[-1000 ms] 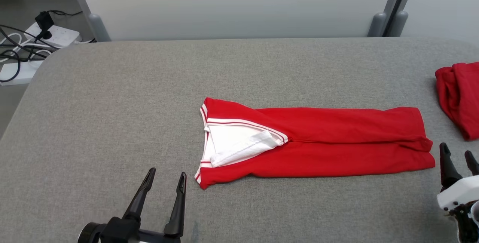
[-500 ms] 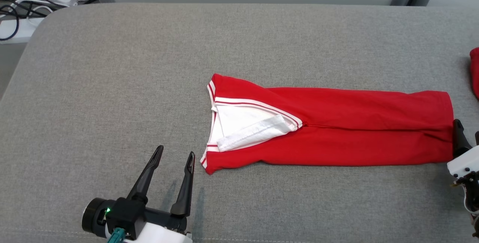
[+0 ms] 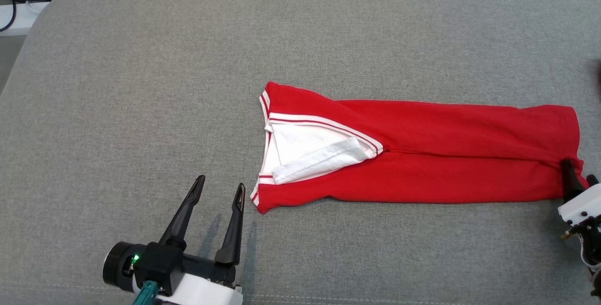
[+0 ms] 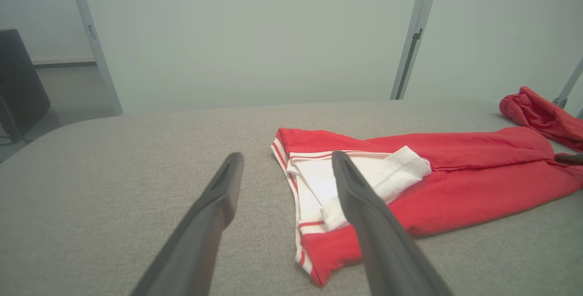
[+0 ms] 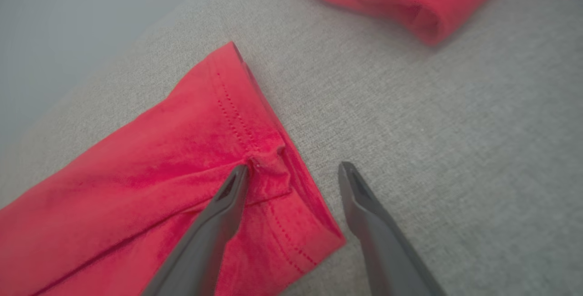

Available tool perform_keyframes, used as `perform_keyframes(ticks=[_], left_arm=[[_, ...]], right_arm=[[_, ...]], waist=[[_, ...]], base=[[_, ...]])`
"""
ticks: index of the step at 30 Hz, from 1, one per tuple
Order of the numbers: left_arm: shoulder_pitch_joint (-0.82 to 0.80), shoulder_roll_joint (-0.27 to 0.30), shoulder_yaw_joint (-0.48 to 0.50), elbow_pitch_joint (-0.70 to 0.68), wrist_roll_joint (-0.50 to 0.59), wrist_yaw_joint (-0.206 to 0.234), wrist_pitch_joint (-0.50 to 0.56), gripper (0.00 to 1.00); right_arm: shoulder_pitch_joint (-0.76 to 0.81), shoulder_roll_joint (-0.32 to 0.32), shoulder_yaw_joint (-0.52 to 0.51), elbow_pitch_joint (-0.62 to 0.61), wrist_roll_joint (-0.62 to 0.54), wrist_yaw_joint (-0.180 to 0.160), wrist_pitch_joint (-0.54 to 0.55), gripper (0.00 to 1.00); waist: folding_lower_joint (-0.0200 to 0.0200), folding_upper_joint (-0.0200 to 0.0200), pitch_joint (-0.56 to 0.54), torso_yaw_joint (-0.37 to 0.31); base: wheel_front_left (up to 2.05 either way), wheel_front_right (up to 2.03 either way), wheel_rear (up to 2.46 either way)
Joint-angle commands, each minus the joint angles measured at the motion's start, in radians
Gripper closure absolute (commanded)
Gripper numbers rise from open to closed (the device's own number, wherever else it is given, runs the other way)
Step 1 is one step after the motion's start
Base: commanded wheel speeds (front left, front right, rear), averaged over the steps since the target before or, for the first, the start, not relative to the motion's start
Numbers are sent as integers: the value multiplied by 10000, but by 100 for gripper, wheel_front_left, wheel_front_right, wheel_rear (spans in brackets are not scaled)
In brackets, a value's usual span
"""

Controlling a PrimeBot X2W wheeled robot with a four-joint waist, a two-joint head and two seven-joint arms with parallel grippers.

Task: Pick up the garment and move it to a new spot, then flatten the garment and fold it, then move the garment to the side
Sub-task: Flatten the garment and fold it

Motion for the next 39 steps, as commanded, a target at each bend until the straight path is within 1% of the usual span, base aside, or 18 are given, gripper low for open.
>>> perform_keyframes(ticks=[1,2,3,5,6,8,9,13,16,20,22,23,27,31,34,39], left_arm=[[-512,16,270,-308,60,87,-57,0],[-523,16,258,-311,56,88,-57,0],[-537,16,251,-316,51,89,-57,0],[-566,16,248,-324,35,88,-57,0],[-578,16,250,-323,29,83,-57,0],[-596,16,266,-316,21,72,-57,0],[-605,16,276,-318,11,71,-57,0],[-613,16,282,-314,-22,84,-57,0],[-596,16,281,-298,-50,104,-57,0],[-556,16,302,-314,-97,129,-57,0],[-551,16,303,-335,-127,141,-57,0],[-553,16,309,-347,-141,144,-57,0],[-555,16,311,-350,-137,132,-57,0],[-521,16,302,-350,-152,135,-57,0],[-474,16,287,-329,-180,123,-57,0],[-322,16,267,-307,-260,143,-57,0]], right_arm=[[-11,-100,238,55,147,14,166,0],[-10,-80,269,73,226,14,229,0],[-10,-73,311,73,286,14,262,9],[-3,-85,399,41,399,14,296,51],[4,-99,430,35,462,14,302,62],[14,-128,507,11,575,14,323,93],[18,-139,538,2,642,14,344,100],[26,-195,701,-35,840,14,399,100],[17,-340,837,-149,887,14,186,100],[55,-637,1022,-377,923,14,-158,100],[112,-870,1104,-497,943,14,-304,100],[185,-1093,1158,-603,1002,14,-414,100],[358,-1433,1267,-849,1145,14,-574,100],[477,-1480,1262,-1288,1433,14,-681,100],[755,-1495,1292,-2128,1862,14,-716,100],[1386,-1774,1461,-3795,2336,14,-785,100]], waist=[[0,0,13,-6],[0,0,23,-5],[0,0,36,-4],[0,0,54,9],[0,0,60,19],[0,0,66,41],[0,0,68,54],[0,0,47,92],[0,0,3,96],[0,0,-65,61],[0,0,-86,38],[0,0,-112,16],[0,0,-208,-6],[0,0,-355,-13],[0,0,-533,28],[0,0,-870,130]], base=[[0,0,0],[0,0,0],[0,0,0],[0,0,0],[0,0,0],[0,0,0],[0,0,0],[0,0,0],[0,0,0],[0,0,0],[0,0,0],[0,0,0],[0,0,0],[0,0,0],[0,0,0],[0,0,0]])
